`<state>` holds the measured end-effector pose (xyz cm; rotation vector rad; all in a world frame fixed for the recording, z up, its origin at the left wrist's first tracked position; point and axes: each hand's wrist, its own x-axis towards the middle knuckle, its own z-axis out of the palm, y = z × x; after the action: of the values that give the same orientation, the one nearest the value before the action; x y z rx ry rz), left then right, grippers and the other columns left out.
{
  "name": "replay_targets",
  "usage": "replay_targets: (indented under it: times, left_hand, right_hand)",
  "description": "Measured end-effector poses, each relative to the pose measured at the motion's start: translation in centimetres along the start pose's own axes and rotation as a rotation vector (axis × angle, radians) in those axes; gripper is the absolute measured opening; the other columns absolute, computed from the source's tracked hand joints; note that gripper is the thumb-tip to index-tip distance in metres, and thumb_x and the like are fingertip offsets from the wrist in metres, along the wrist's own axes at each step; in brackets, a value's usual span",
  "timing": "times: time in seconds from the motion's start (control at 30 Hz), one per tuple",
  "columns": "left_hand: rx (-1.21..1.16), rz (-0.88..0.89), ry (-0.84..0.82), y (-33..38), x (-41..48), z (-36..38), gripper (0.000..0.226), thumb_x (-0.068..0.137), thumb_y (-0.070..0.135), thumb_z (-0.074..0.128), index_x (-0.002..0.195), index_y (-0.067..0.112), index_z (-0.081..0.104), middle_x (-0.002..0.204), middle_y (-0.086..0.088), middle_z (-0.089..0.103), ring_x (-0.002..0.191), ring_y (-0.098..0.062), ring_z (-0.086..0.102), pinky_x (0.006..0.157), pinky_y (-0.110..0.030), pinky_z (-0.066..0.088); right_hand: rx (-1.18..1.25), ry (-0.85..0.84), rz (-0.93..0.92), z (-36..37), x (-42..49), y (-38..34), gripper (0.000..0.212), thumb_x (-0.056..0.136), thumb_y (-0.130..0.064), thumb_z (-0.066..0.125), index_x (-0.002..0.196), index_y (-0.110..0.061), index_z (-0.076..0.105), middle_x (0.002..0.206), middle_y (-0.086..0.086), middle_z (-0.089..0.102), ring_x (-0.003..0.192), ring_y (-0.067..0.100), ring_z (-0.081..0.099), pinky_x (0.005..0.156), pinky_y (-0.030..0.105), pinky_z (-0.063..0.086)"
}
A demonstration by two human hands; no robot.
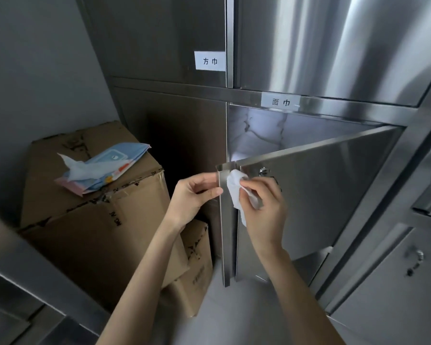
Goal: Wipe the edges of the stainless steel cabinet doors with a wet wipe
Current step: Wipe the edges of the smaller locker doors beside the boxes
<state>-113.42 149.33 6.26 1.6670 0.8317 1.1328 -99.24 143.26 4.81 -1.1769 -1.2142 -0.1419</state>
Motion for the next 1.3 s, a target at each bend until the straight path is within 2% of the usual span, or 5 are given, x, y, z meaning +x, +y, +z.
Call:
replay_targets:
  times: [0.27, 0.57, 0.93, 1.1, 1.3]
  left_hand:
    - [0.040, -0.288, -0.011, -9.1, -4.1, 4.1, 0.024, 0.080, -0.020, 0.062, 0.104, -0.018, 0.061, 0.102, -0.030, 0.065, 0.099, -0.036, 0.062, 0.097, -0.050, 0.047]
    - [0.087, -0.279, -0.087, -11.8, -4.5, 2.9, 0.042, 0.081, -0.018, 0.062, 0.109, 0.012, 0.068, 0.098, 0.001, 0.071, 0.084, 0.009, 0.066, 0.085, -0.012, 0.050]
    - [0.049, -0.299, -0.164, -11.7, -5.3, 2.6, 0.040, 0.081, -0.019, 0.062, 0.117, -0.002, 0.064, 0.110, -0.017, 0.069, 0.092, -0.014, 0.067, 0.088, -0.020, 0.053]
    - [0.119, -0.342, -0.384, -7.6, -2.3, 0.7, 0.047, 0.085, 0.003, 0.070, 0.130, 0.001, 0.056, 0.123, -0.015, 0.065, 0.113, -0.025, 0.063, 0.090, -0.021, 0.052]
    - [-0.142, -0.347, -0.700, 2.8, 5.6, -0.4, 0.105, 0.050, 0.068, 0.082, 0.131, 0.008, 0.053, 0.126, -0.008, 0.062, 0.117, -0.022, 0.059, 0.102, -0.041, 0.047]
  right_hand:
    - [0.029, 0.059, -0.118, 2.5, -0.6, 0.3, 0.004, 0.079, 0.002, 0.068, 0.079, 0.001, 0.072, 0.089, 0.011, 0.065, 0.086, 0.008, 0.059, 0.082, 0.010, 0.044]
    - [0.052, 0.071, -0.122, 3.0, 1.1, -0.1, 0.003, 0.076, 0.000, 0.070, 0.077, 0.000, 0.073, 0.085, 0.010, 0.068, 0.080, 0.005, 0.059, 0.075, 0.007, 0.042]
    - [0.194, 0.155, 0.091, 1.8, 0.2, -1.2, 0.027, 0.074, 0.015, 0.067, 0.084, -0.009, 0.072, 0.086, -0.006, 0.067, 0.082, 0.005, 0.064, 0.076, 0.018, 0.049]
    - [0.121, 0.295, 0.017, -2.5, 0.3, -0.7, 0.023, 0.075, 0.013, 0.065, 0.085, -0.007, 0.071, 0.087, -0.002, 0.066, 0.084, 0.000, 0.062, 0.074, 0.014, 0.047]
    - [-0.023, 0.080, 0.050, -1.8, -5.0, 0.5, 0.021, 0.068, 0.016, 0.073, 0.079, -0.002, 0.073, 0.085, -0.005, 0.065, 0.085, -0.009, 0.059, 0.079, 0.004, 0.043]
